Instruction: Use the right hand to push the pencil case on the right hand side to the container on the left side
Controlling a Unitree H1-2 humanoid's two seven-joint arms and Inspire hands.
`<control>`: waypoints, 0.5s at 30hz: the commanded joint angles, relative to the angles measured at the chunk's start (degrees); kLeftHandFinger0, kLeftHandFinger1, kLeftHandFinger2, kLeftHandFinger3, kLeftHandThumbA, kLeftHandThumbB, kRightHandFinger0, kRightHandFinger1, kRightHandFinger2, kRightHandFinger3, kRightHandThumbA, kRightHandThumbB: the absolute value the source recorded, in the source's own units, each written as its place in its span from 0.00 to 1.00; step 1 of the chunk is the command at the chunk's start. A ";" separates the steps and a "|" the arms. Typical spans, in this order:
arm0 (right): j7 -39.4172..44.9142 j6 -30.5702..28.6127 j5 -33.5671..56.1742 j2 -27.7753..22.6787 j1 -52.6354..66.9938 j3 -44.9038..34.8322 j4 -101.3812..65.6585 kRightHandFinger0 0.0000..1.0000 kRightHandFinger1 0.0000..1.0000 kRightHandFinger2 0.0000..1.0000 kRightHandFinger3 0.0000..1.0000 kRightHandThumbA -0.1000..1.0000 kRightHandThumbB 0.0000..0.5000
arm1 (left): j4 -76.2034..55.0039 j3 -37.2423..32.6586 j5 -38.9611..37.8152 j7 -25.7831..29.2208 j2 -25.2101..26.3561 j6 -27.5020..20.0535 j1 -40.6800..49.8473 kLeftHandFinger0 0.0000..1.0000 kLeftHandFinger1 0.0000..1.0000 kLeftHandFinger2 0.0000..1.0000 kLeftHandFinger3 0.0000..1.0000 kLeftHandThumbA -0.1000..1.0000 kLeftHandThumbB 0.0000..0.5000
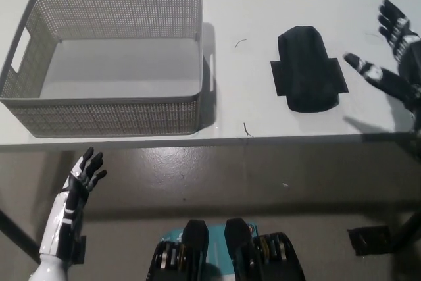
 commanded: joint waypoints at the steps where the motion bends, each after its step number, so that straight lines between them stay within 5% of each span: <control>1: -0.30 0.22 -1.26 0.30 -9.09 0.73 8.92 1.00 1.00 1.00 1.00 1.00 0.79 | -2.42 -0.67 0.05 -0.99 0.62 -0.40 0.75 1.00 1.00 1.00 1.00 1.00 0.54; 4: 0.00 -2.79 -0.65 0.67 -15.43 0.58 20.15 1.00 1.00 1.00 1.00 1.00 0.70 | -1.76 -0.59 0.92 -0.49 0.31 -1.23 0.86 1.00 1.00 1.00 1.00 1.00 0.56; 8: -0.15 -3.06 0.07 0.58 -23.83 -0.08 36.69 1.00 1.00 1.00 1.00 1.00 0.79 | -1.46 -0.69 1.19 -0.39 0.01 -2.40 1.19 1.00 1.00 1.00 1.00 1.00 0.49; 10: 0.16 -4.43 0.58 0.65 -26.73 -0.48 42.67 1.00 1.00 1.00 1.00 1.00 0.71 | -1.51 -0.75 1.37 -0.41 -0.04 -2.64 1.50 1.00 1.00 1.00 1.00 1.00 0.45; 15: 1.38 -6.68 3.83 1.17 -31.83 -3.54 54.50 1.00 1.00 1.00 1.00 1.00 0.71 | -1.31 -0.69 1.17 -0.53 0.04 -3.57 1.75 1.00 1.00 1.00 1.00 1.00 0.41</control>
